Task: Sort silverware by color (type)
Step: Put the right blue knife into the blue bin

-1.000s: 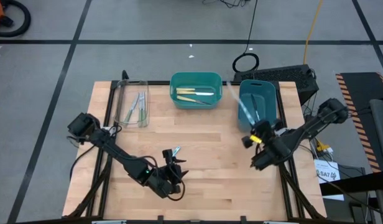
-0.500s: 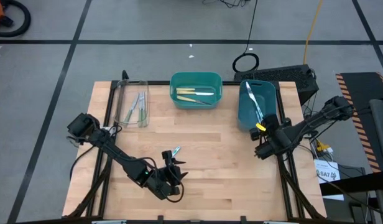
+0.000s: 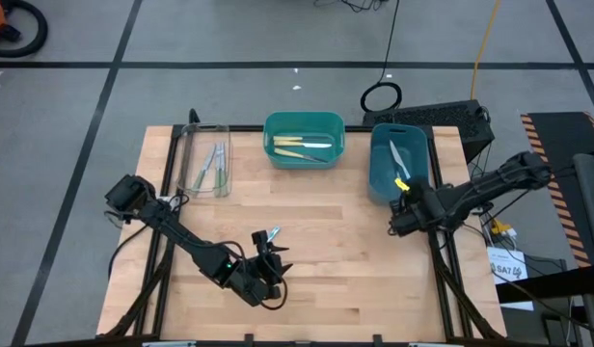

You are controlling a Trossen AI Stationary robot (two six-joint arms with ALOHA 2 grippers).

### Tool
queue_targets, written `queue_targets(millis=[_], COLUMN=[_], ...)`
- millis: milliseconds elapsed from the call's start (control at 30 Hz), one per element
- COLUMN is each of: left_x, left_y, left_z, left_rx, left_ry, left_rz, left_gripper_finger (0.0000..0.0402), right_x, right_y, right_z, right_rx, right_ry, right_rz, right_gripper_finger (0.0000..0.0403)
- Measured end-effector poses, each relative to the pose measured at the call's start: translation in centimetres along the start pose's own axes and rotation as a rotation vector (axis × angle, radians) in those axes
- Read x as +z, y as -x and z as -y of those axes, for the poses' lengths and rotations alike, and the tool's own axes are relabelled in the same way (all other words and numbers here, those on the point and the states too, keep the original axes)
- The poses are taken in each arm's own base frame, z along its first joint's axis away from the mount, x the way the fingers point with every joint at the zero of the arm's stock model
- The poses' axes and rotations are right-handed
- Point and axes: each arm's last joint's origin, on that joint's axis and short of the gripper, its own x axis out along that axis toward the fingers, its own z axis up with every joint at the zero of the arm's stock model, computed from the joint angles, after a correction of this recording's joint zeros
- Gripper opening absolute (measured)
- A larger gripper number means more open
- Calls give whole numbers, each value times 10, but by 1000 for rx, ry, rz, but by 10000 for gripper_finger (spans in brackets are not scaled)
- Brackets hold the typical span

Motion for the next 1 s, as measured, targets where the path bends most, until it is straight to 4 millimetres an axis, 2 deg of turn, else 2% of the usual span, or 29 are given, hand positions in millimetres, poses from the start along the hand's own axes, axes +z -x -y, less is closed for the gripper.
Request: queue_targets(millis=[200, 633, 733, 1000], left_x=[0, 0, 1, 1], left_y=[-1, -1, -1, -1], left_z=[-1, -1, -1, -1], left_rx=[2, 4, 4, 4], left_ry=[1, -13, -13, -13], left_rz=[0, -1, -1, -1], left_gripper_finger=[218, 218, 218, 218], right_x=[7, 39, 46, 67], right_y=[-4, 0, -4, -19], right_z=[0, 1, 3, 1], right_rx=[-39, -26, -33, 21], right_ry=[42, 52, 51, 55], right_rz=[-92, -175, -232, -251], right_gripper_finger=[54, 55, 55, 55])
